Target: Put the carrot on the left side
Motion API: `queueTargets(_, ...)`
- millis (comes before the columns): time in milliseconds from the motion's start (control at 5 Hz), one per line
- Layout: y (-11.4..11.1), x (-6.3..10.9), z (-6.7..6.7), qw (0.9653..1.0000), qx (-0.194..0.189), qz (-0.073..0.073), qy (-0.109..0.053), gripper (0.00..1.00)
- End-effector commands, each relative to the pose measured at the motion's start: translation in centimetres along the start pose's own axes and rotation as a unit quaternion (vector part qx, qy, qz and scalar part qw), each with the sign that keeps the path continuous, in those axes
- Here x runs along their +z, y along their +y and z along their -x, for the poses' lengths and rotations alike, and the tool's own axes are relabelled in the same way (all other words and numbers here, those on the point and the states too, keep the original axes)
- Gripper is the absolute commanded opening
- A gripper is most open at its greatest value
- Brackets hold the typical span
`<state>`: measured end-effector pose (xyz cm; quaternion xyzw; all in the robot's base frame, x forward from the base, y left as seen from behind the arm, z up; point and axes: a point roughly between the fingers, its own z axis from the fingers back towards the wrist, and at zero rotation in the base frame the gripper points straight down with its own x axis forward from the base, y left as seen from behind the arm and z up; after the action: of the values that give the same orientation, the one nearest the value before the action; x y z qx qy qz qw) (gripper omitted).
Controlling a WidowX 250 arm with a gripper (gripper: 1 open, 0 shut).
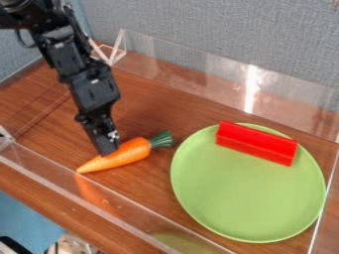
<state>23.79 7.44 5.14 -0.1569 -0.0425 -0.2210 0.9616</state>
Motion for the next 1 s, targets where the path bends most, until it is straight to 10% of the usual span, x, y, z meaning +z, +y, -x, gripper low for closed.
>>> queueTargets(0,0.4,2.9,-0.8,0.9994,-0.003,-0.028,-0.019,0.00)
queueTargets(800,0.5,5.2,-1.6,0.9993,0.000,-0.028,-0.023,0.00)
